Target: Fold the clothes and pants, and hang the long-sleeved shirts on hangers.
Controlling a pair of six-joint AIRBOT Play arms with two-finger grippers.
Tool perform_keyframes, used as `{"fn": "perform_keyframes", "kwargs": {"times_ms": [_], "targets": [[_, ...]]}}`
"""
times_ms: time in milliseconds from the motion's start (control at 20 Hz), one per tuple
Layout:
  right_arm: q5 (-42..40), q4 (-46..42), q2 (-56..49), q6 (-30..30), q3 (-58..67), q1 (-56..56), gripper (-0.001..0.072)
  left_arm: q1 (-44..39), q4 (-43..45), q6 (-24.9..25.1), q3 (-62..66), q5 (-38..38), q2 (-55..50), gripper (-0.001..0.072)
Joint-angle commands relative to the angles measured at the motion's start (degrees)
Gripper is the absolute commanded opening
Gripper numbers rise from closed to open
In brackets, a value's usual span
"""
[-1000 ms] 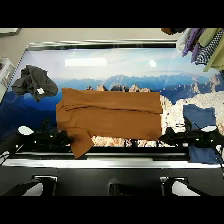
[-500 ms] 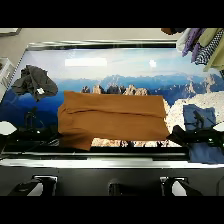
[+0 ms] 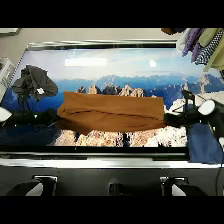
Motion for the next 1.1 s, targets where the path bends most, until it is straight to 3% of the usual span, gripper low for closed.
{"fn": "perform_keyframes", "kwargs": {"times_ms": [0, 550, 850, 900, 950, 1000, 1050], "targets": [[-2.6, -5.2, -8.0, 3.1, 8.7, 2.1, 0.0026, -1.6, -1.3, 1.2, 8.5, 2.8, -10.4, 0.0019], [-8.4, -5.5, -24.4, 4.2, 22.8, 2.1, 0.0027, -4.4, -1.3, -0.9, 39.0, -0.3, -40.2, 0.0019], [-10.9, -3.1, -28.4, 5.2, 22.8, 2.1, 0.0043, -5.4, -2.0, -2.6, 44.9, -0.1, -48.0, 0.0023], [-10.4, -3.0, -28.8, 6.2, 22.8, 2.1, 0.0161, -5.6, -2.4, -2.6, 44.9, 0.0, -48.3, 0.0045], [-9.0, -3.0, -28.7, 7.0, 23.2, 1.9, 0.0298, -5.7, -2.4, -2.6, 44.9, 0.2, -48.2, 0.0139], [-6.1, -2.1, -28.7, 7.0, 24.5, 1.1, 0.0359, -5.7, -2.4, -2.5, 45.2, 0.3, -47.9, 0.0258], [-3.1, 0.1, -28.7, 6.0, 26.3, -0.7, 0.0363, -5.5, -2.3, -2.5, 45.6, 0.3, -47.4, 0.0332]]}}
